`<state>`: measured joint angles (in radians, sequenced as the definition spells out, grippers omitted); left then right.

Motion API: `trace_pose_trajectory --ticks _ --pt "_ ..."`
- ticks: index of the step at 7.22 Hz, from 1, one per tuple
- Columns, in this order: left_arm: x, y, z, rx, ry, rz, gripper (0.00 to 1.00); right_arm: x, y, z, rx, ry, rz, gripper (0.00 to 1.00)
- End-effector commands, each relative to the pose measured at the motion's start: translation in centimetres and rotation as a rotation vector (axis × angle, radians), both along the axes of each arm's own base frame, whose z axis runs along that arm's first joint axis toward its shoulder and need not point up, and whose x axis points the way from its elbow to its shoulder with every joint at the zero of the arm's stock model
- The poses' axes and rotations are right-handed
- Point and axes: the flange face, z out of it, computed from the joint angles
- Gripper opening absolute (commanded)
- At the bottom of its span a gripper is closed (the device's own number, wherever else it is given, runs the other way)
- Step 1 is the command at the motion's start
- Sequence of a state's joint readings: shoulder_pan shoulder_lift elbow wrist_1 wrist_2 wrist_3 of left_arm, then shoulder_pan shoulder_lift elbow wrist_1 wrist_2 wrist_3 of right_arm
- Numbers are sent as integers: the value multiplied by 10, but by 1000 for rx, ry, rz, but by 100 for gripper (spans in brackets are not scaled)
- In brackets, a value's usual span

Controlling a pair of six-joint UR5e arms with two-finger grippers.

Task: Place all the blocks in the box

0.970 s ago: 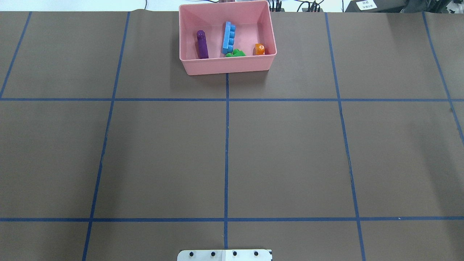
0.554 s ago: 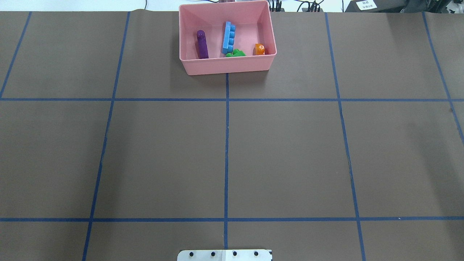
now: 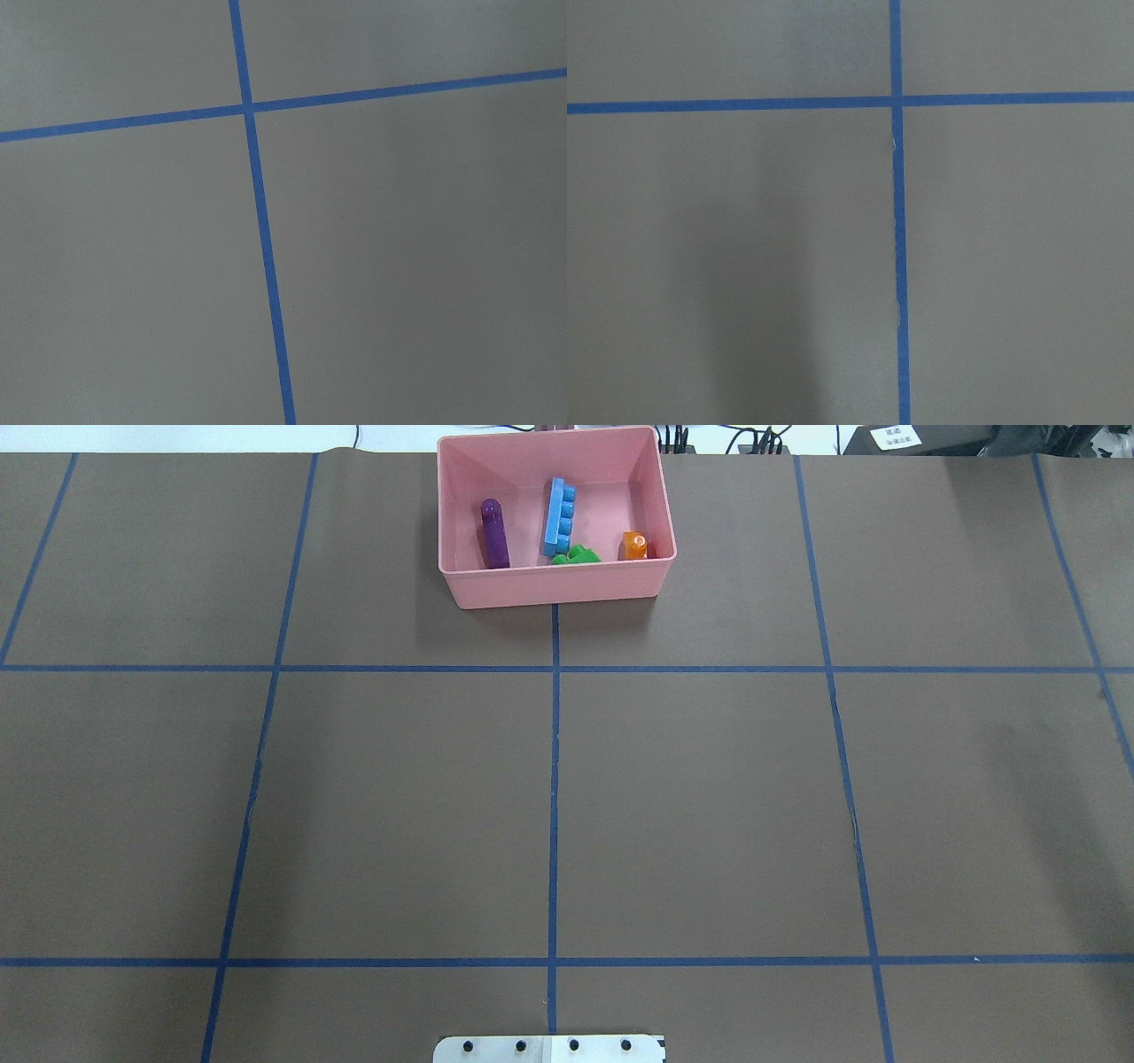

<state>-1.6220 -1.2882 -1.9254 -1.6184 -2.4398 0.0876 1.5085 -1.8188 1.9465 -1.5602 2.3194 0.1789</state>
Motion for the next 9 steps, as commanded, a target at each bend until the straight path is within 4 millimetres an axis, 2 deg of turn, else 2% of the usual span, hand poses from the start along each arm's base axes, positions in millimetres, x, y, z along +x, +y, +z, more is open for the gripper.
trace_pose_trajectory --ticks 1,4,9 --pt "-1 1 0 0 -2 -3 100 -3 -1 -2 6 -5 2 100" --pt "-1 11 9 -23 -4 -3 100 -5 -1 -3 7 -6 -3 100" --pt "0 11 3 -10 -2 0 100 -8 -2 -3 14 -5 -12 100"
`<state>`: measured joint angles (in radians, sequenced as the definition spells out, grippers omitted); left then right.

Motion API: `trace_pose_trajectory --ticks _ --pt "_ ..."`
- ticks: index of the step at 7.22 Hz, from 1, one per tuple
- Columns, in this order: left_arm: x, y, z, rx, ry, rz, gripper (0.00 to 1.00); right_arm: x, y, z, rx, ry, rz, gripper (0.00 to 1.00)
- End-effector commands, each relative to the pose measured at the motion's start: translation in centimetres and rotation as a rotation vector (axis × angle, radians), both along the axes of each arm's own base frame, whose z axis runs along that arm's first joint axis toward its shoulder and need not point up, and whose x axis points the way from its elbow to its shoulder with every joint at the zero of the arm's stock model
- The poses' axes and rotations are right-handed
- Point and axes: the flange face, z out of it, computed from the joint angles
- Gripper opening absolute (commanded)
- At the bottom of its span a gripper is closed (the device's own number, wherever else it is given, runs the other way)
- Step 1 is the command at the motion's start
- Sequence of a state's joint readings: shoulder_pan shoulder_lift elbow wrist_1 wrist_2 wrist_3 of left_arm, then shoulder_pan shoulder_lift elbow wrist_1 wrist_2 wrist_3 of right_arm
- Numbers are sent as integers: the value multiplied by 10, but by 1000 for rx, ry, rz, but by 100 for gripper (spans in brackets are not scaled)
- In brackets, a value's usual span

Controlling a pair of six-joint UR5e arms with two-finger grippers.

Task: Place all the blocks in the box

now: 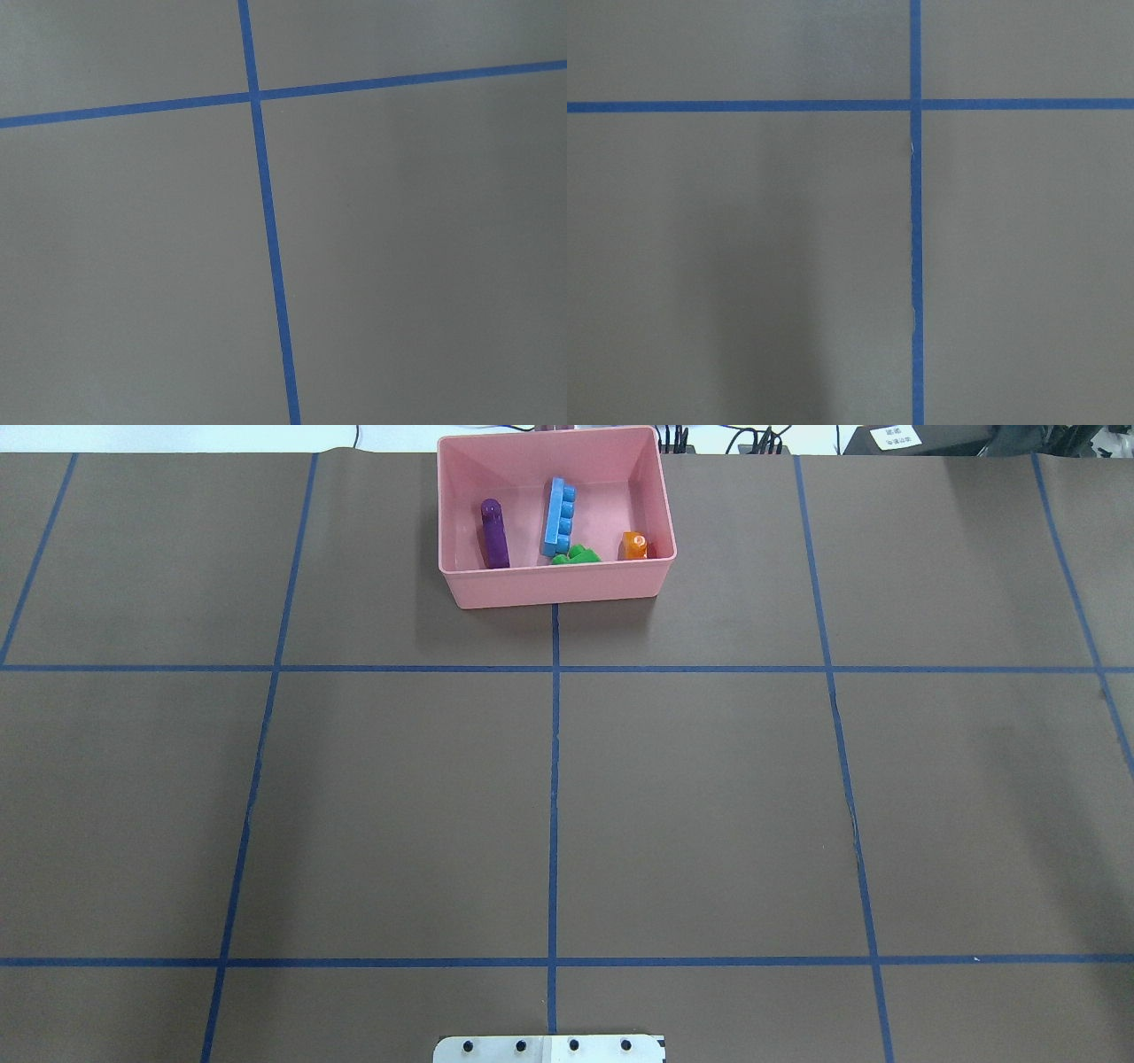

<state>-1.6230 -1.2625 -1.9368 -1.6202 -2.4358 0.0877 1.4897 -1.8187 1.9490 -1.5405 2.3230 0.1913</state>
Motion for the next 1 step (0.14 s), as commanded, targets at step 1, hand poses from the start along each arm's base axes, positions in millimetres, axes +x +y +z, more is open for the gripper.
trace_pose_trajectory --ticks 1 --pt "0 -1 -1 2 5 0 100 -2 0 1 1 1 -7 100"
